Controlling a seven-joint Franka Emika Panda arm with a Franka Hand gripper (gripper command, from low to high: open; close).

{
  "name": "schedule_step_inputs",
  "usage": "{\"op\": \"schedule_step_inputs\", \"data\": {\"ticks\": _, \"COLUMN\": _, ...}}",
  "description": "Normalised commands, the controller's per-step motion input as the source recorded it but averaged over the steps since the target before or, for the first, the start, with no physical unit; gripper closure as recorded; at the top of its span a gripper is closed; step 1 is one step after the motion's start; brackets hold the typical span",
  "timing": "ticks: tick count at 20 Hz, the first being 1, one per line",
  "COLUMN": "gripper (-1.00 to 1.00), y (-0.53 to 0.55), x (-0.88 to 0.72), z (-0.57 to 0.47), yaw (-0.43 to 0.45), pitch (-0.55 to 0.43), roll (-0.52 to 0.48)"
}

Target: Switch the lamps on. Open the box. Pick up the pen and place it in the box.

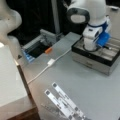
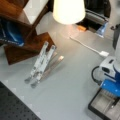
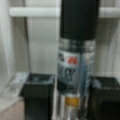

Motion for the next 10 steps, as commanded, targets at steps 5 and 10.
{"op": "schedule_step_inputs", "data": {"ticks": 5, "gripper": -1.0, "y": 0.14, "x": 0.32, "z": 0.07, "yaw": 0.01, "pitch": 0.017, "roll": -0.215}}
{"op": "schedule_step_inputs", "data": {"ticks": 10, "gripper": -1.0, "y": 0.12, "x": 0.33, "z": 0.12, "yaw": 0.05, "pitch": 0.062, "roll": -0.222}}
